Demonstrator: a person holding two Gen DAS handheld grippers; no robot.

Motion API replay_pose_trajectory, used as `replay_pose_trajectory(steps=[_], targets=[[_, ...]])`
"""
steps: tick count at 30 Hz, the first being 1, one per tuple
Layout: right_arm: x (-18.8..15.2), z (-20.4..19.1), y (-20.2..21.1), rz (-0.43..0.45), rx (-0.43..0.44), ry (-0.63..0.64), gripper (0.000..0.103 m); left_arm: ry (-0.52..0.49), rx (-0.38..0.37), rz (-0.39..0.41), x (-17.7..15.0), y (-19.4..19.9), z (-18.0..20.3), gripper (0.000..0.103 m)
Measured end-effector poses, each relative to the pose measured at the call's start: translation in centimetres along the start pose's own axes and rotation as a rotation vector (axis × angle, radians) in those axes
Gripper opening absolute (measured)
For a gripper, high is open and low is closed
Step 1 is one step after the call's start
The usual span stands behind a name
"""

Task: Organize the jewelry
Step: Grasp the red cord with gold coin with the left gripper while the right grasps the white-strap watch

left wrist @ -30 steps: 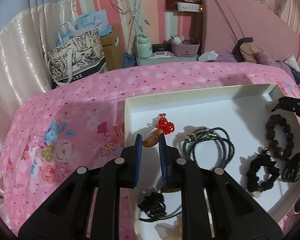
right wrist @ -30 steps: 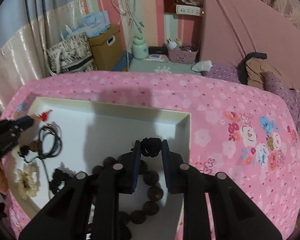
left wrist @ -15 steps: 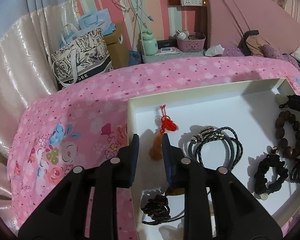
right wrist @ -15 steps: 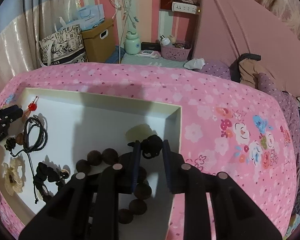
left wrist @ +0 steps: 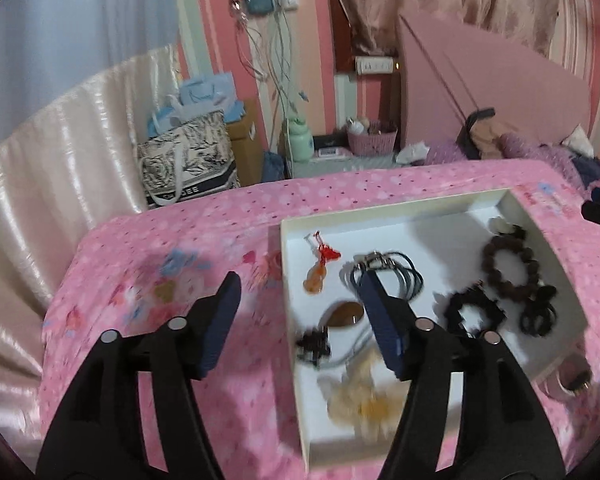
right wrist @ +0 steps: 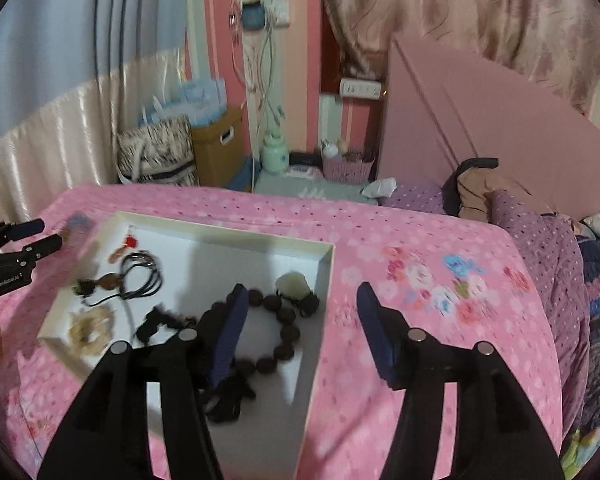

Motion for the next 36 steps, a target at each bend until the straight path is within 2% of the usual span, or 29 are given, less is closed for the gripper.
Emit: replay_pose_trajectory(steps=[1,4,6,9,13,17,19,22,28,31,32,33,34,36], targets=[[-1.3,0.0,0.9,0.005,0.013,-0.002,0.069,0.011,-0.013,0.016,-1.2,1.2,0.0,0.064],[-5.6,-0.7,2.7,0.01,0.03,0.011,0.076,0.012,-0.024,0.039,-4.4,3.3,0.5,0.071],[-8.3,-1.0,3.3,0.009,0.052,-0.008,0.076,0.006,-0.039,0.041,-6.9,4.2,1.4,0.072],[-11.5,-1.7,3.7,-0.001,0.087,-0.021,0.084,0.002,-0.067,0.022,-10.0,4.7,3.0,0.076],[-15.1,-3.2,1.9,-0.056,0.095,0.007,0.085,0.005,-0.109,-0.018,-14.1,3.9,6.0,0.077],[-16.4,-4.0,0.7,-0.076,0.089,0.007,0.085,-0.025,-0.117,-0.049,-15.8,2.7,8.0,0.077],[-16.4,-4.0,0.2,-0.083,0.056,0.014,0.085,-0.037,-0.113,-0.054,-15.8,2.3,8.6,0.077],[-16.5,-4.0,-0.4,-0.098,0.06,0.004,0.085,-0.069,-0.107,-0.057,-15.5,1.7,9.8,0.077],[-16.8,-4.6,-1.7,-0.114,0.013,0.031,0.085,-0.113,-0.128,-0.086,-15.8,0.4,11.8,0.077],[-17.0,-4.5,-2.2,-0.124,0.001,0.031,0.083,-0.14,-0.13,-0.087,-16.2,0.1,12.7,0.077],[-16.9,-4.4,-2.2,-0.123,-0.001,0.029,0.079,-0.153,-0.128,-0.089,-16.3,0.0,13.0,0.077],[-17.1,-4.4,-2.4,-0.134,0.006,0.024,0.068,-0.16,-0.126,-0.094,-16.3,-0.1,13.1,0.077],[-17.2,-4.4,-2.6,-0.143,0.016,0.023,0.064,-0.167,-0.131,-0.104,-16.4,-0.3,13.3,0.075],[-17.2,-4.4,-2.6,-0.14,0.028,0.019,0.055,-0.171,-0.155,-0.118,-16.5,-0.6,13.5,0.066]])
Point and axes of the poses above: each gripper's, at about its wrist camera, not at the fingertips, and y roughly against the way its jaws point, z to its right, x to its top, the point moved 9 cm from there along -y, roughly the way its jaws point, and after that the axes turned 9 degrees about -z, right-handed, at the moved point
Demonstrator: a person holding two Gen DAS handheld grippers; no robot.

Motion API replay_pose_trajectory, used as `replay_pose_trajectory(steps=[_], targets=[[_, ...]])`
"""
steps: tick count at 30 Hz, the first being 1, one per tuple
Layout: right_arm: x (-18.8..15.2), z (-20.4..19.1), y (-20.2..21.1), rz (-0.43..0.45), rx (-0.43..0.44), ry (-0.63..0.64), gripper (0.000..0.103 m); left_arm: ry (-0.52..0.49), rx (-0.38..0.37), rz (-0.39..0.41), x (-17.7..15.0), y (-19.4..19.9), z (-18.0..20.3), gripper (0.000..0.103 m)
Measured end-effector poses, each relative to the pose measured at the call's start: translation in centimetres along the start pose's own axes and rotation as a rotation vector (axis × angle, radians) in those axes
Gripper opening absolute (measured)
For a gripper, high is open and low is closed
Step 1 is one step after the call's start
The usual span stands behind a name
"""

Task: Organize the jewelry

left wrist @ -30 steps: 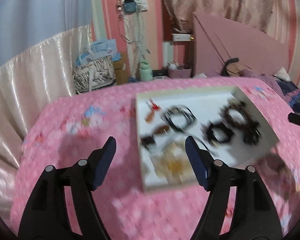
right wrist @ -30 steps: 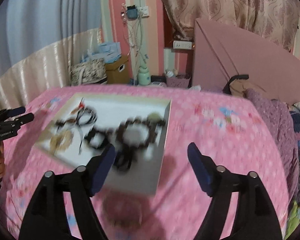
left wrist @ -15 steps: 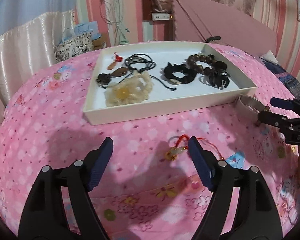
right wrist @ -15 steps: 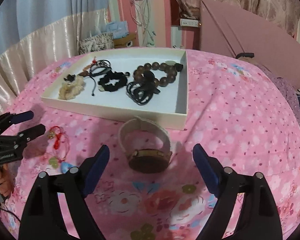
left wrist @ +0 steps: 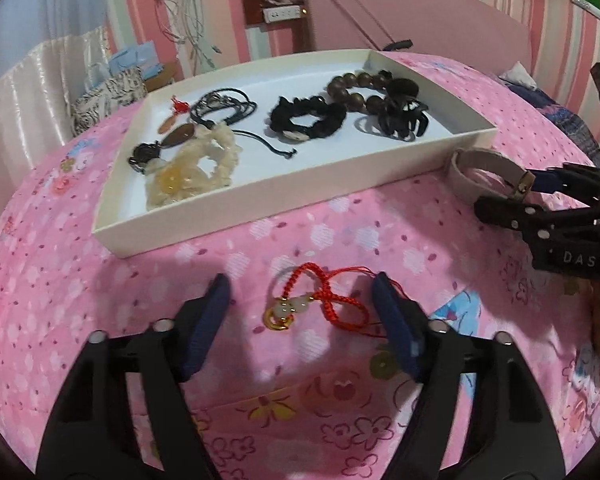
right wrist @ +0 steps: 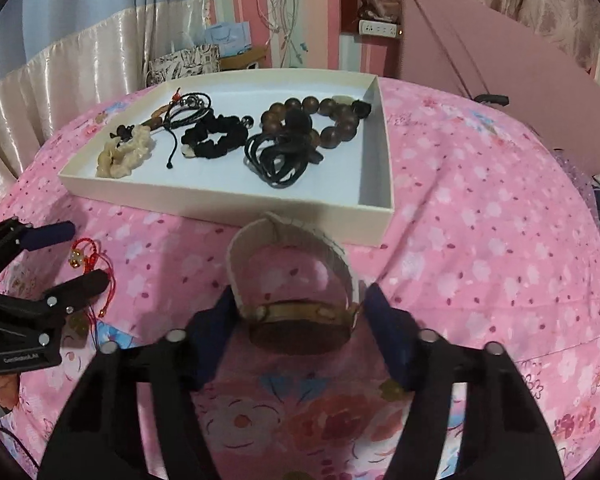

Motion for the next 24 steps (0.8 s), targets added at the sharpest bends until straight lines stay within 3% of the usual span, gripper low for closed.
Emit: replay_pose_trajectory(steps=[5,10,16,24], targets=[[-0.1,-0.1,0.0,0.003,-0.015,0.0,0.052,-0.032,-0.016,0.007,-0.2,0.1,0.7,0.044],[-0.3,-0.3,0.1,0.008,-0.056,0.009,0.051,-0.043,-0.005,0.014,-0.3,0.4,1.0,0.037],[-0.2,-0.1,0.0,0.006,-0.053,0.002,0.051,-0.013,-0.023,0.022,-0.3,0.6,0.4,0.015],[-0.1,-0.3,0.7,0.041,-0.118,0.03,0.05,0.049,-0.061,0.033,-0.4,0.7,-0.8,0.013]])
Point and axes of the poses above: each gripper's, at about its wrist camera, not at the fingertips, and y roughly against the way its jaws point, z to its right, x to its top, the point moved 9 cm from there along -y, roughly the way its jaws point, and after that the axes turned 9 degrees about -z, right-handed, at the moved point
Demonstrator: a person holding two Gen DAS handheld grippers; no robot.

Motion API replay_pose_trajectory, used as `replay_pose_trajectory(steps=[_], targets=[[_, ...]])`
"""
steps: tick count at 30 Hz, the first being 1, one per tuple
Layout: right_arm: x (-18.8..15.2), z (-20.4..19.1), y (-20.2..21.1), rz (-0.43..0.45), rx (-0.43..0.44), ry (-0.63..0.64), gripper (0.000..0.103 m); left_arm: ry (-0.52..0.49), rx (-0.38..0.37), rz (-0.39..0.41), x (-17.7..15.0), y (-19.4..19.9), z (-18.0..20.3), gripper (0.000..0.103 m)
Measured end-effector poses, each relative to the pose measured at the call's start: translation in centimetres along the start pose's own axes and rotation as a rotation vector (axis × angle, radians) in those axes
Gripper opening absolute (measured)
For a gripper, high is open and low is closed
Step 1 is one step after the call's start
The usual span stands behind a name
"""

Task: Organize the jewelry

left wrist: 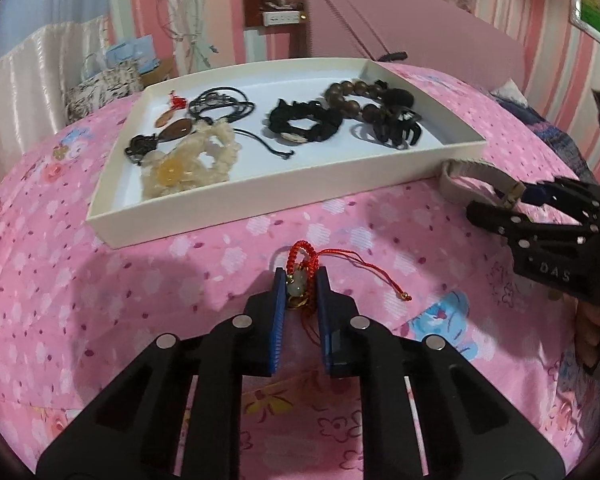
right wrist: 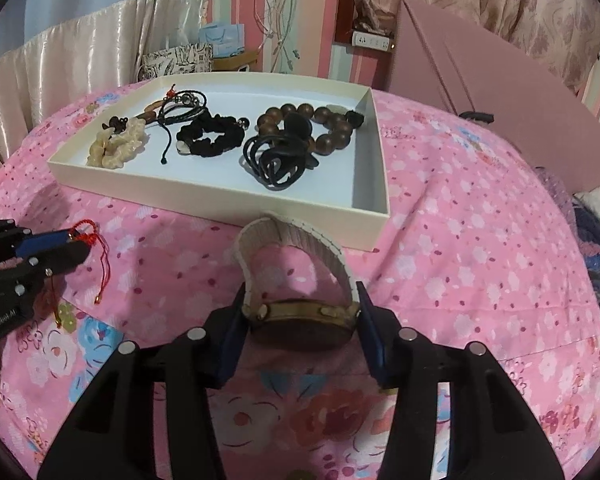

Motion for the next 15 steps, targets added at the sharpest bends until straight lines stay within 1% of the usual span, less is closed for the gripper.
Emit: replay_pose_trajectory(steps=[2,4,7,11,15], targets=[[0.1,0.3,0.1,0.007,0.03,-0.014,0.05,0.014,-0.009,0.004,-0.1,0.2,-0.4,0.012],[0.1,0.6,0.4,0.023,0.065,-0.034,0.05,0.027,-0.004,0.013,-0.1,0.4,-0.6,0.012],[0.1,0.8,0.9,0.049,0.089,-0.051,0.05,0.042,0.006,0.044,-0.1,1.0,-0.9,0.012],[0.2,0.8,1.6,0.086,0.076,-0.056,0.05,0.083,-0.01,0.081,-0.1,1.8,-1.8,0.012],[0.3,0.9,1.9,0.104,0.09,-0.065,0.05,0.109,-0.033,0.087,-0.1,1.9,-2.3,0.012]])
Point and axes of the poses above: each gripper's, at about its wrist camera, not at the fingertips, and y roughly against the way its jaws point, z to its right, x to its top, the point moved 9 cm from there along -y, roughly the way its jaws point, and after that the axes turned 9 degrees about -z, right-handed, at the moved point
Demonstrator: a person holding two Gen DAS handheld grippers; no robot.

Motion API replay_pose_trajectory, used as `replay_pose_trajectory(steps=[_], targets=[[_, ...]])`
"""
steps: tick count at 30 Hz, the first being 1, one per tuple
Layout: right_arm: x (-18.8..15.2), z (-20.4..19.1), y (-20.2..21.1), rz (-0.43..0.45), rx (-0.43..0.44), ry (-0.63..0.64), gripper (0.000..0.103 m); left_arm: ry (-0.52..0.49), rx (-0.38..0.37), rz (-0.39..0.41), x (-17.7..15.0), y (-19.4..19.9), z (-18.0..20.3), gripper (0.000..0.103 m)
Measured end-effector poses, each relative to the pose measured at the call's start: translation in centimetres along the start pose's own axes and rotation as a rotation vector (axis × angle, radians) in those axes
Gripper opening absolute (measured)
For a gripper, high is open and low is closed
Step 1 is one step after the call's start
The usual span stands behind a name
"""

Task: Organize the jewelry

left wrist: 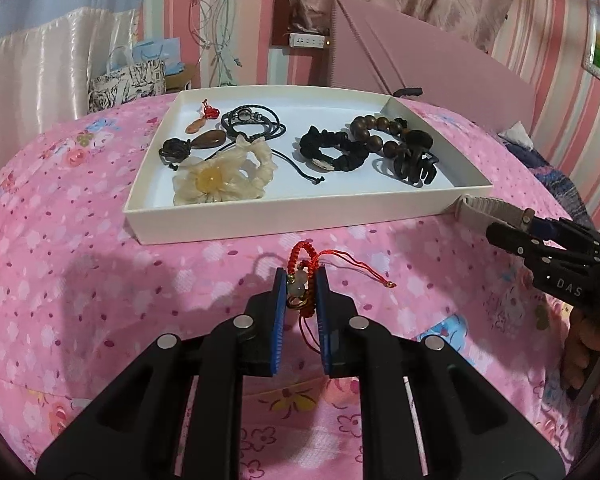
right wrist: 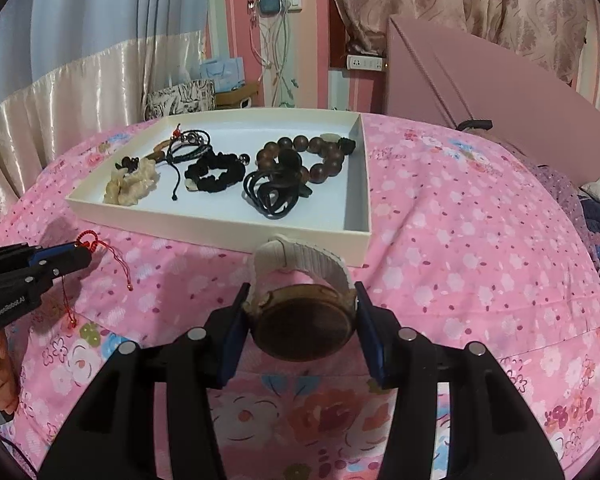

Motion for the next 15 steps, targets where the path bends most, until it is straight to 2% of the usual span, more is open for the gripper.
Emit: replay_pose_trajectory(steps=[4,15], targets=[[0.02,0.25,0.16,0.011,0.021,-0.019,0.05,-0.002,0.014,0.02,0.16,0.45,0.12,0.012],[0.04,0.59,0.4,0.024,0.006,-0.034,0.05,-0.016,0.045,0.036,0.31,0.74,0.24,0.012]])
Point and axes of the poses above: each gripper's, at about its wrist camera, not at the fingertips, and y roughly against the way its jaws point, z to its right, x to its top, the point moved 9 cm from there along -y, roughly the way its jaws point, and after that the axes turned 9 degrees about -z, right-handed, at the moved point
